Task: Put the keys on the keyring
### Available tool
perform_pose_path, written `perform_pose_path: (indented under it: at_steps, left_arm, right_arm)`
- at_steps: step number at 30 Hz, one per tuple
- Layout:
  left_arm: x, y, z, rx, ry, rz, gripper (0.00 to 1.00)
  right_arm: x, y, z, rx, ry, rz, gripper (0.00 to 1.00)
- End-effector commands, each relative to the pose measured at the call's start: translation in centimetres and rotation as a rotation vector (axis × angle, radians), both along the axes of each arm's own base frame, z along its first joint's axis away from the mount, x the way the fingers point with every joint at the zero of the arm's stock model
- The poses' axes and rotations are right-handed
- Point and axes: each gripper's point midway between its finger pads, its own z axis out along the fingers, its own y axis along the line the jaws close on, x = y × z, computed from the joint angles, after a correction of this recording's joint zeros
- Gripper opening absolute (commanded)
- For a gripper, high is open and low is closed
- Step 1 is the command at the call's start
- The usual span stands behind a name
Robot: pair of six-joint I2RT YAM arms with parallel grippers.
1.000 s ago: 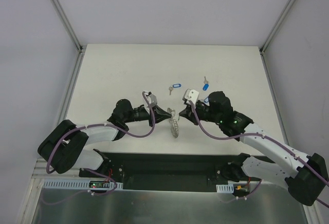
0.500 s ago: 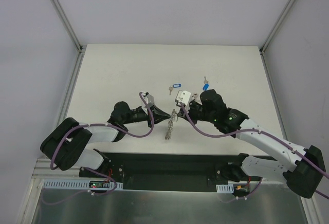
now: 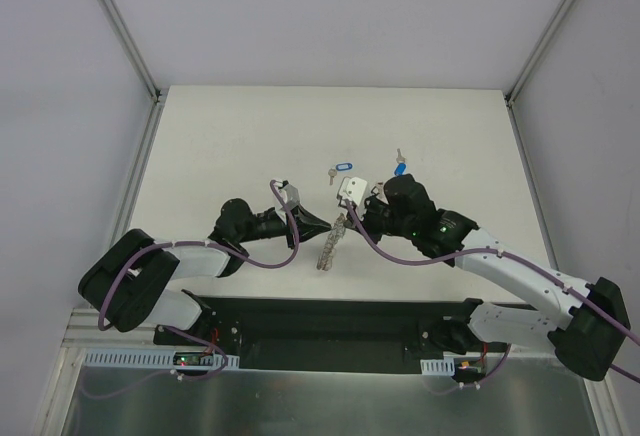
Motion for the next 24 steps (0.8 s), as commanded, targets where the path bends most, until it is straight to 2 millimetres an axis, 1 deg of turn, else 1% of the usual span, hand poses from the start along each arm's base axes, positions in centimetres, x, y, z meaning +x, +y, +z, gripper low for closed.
perform_pose_path:
  at_steps: [1, 10, 24]
  left_arm:
    - [0.0, 0.2, 3.7, -0.098, -0.139, -0.004, 0.00]
    - [-0.1, 0.1, 3.7, -0.099, -0.138, -0.010, 0.00]
    - [-0.2, 0.2, 3.8, -0.102, -0.140, -0.010, 0.00]
  right_arm:
    - [0.8, 1.0, 2.5, 0.052, -0.053, -0.002, 0.01]
    - [0.8, 1.7, 3.2, 0.092, -0.054, 0.009, 0.01]
    - [0.5, 2.4, 3.3, 0.114, -0.033, 0.038, 0.01]
